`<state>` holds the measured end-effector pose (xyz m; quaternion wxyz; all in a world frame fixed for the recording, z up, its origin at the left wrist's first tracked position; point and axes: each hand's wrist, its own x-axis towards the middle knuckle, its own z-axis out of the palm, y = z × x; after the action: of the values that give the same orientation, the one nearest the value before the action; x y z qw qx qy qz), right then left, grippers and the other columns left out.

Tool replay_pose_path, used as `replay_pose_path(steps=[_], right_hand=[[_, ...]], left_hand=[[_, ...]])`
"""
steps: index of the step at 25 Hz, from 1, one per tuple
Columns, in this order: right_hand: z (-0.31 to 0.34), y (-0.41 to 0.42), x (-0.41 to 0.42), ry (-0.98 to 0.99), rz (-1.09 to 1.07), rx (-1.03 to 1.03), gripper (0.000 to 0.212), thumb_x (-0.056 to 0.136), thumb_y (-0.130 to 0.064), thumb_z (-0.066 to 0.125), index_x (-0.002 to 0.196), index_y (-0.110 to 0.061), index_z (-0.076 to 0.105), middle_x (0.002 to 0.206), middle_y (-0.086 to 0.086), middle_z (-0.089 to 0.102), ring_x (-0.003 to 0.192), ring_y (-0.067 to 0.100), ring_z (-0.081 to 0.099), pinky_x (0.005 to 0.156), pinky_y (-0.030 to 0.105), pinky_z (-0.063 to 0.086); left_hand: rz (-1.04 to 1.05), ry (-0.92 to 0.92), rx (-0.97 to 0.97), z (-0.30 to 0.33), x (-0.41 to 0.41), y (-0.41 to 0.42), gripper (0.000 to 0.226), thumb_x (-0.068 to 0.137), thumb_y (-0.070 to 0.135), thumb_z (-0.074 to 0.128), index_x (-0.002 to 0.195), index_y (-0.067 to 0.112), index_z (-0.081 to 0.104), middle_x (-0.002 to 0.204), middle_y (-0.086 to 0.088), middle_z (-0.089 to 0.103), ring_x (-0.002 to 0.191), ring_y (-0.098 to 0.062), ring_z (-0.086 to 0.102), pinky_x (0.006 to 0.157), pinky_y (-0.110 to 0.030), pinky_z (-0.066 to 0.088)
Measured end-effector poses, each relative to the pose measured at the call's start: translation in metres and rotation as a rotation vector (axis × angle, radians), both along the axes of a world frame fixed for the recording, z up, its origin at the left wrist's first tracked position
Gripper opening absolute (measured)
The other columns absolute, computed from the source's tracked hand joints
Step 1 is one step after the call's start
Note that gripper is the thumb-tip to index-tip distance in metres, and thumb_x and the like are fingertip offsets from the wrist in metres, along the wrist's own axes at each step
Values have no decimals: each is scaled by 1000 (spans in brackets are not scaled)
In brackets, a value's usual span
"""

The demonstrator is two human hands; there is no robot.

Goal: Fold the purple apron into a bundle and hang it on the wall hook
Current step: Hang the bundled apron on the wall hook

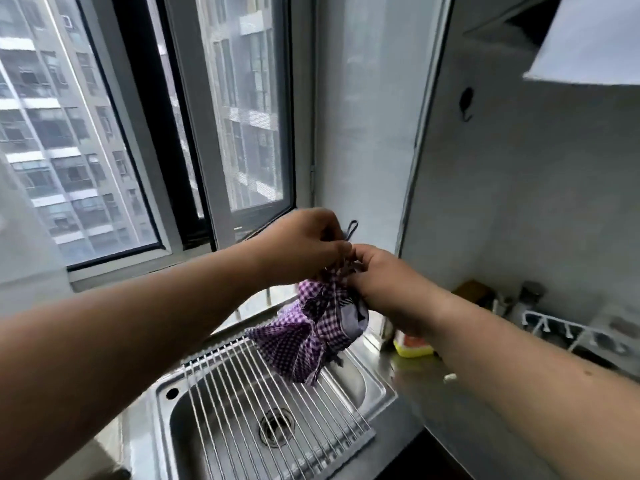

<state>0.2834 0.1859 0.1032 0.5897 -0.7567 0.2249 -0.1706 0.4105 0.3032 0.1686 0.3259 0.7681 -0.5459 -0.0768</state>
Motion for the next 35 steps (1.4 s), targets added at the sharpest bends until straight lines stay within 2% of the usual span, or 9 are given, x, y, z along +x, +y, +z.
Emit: replay_pose_path(steps=[3, 6, 10, 15, 19, 23, 26, 31, 35], right_hand=[[20, -7, -64, -63, -173, -28, 31, 98, 8, 56, 110, -13, 76, 108, 18, 79, 111, 37, 73, 102, 58, 56], [41, -10, -134, -80, -244, -34, 16, 107, -15, 60, 107, -14, 76, 109, 17, 79, 112, 36, 73, 106, 58, 53], [61, -13, -238, -128, -334, -56, 21, 110, -17, 55, 106, -9, 74, 114, 23, 76, 100, 30, 70, 106, 55, 52], [78, -9, -387, -68, -489, -146, 26, 109, -29, 54, 98, -23, 77, 106, 12, 80, 111, 37, 73, 105, 58, 54], [93, 2, -491, -48, -638, -202, 28, 109, -26, 56, 90, -21, 77, 100, 13, 80, 90, 24, 71, 94, 49, 57], [109, 20, -568, 7, -794, -248, 26, 108, -27, 59, 91, -20, 78, 89, -3, 81, 89, 15, 75, 91, 39, 58], [120, 33, -618, 18, -909, -274, 27, 107, -28, 59, 91, -19, 78, 88, -3, 81, 90, 20, 77, 86, 37, 59], [140, 56, -680, 33, -1070, -323, 27, 107, -27, 59, 92, -18, 79, 87, -6, 81, 80, 6, 74, 78, 25, 54], [153, 70, -724, 52, -1209, -393, 26, 107, -27, 60, 92, -19, 80, 89, -5, 82, 82, 10, 76, 80, 28, 55]], left_hand=[[-85, 14, -52, 23, -56, -20, 10, 94, 30, 73, 89, 21, 70, 76, -1, 76, 65, -15, 75, 68, -42, 66], [-163, 125, -94, 42, -118, -36, 3, 92, 15, 69, 90, 12, 70, 73, -9, 76, 68, -26, 77, 65, -41, 66], [-269, 252, -131, 54, -211, -52, 6, 95, 13, 72, 91, 10, 70, 69, -6, 76, 66, -23, 75, 70, -42, 67], [-367, 341, -164, 59, -346, -69, 9, 96, 18, 74, 94, 11, 70, 77, -10, 75, 73, -29, 76, 75, -50, 67], [-486, 313, -170, 68, -447, -76, 11, 98, 22, 72, 94, 12, 69, 75, -7, 75, 66, -21, 73, 71, -44, 66], [-618, 273, -158, 78, -518, -84, 13, 100, 26, 70, 96, 14, 69, 72, -2, 76, 60, -12, 70, 65, -34, 62], [-725, 278, -159, 87, -565, -93, 14, 100, 27, 69, 97, 13, 68, 70, 0, 75, 58, -9, 68, 63, -32, 61], [-923, 328, -153, 102, -630, -104, 16, 102, 26, 68, 98, 11, 65, 67, 0, 72, 58, -11, 67, 64, -34, 60], [-1021, 347, -161, 112, -681, -109, 16, 102, 26, 67, 99, 11, 65, 69, -1, 72, 56, -11, 66, 60, -30, 58]])
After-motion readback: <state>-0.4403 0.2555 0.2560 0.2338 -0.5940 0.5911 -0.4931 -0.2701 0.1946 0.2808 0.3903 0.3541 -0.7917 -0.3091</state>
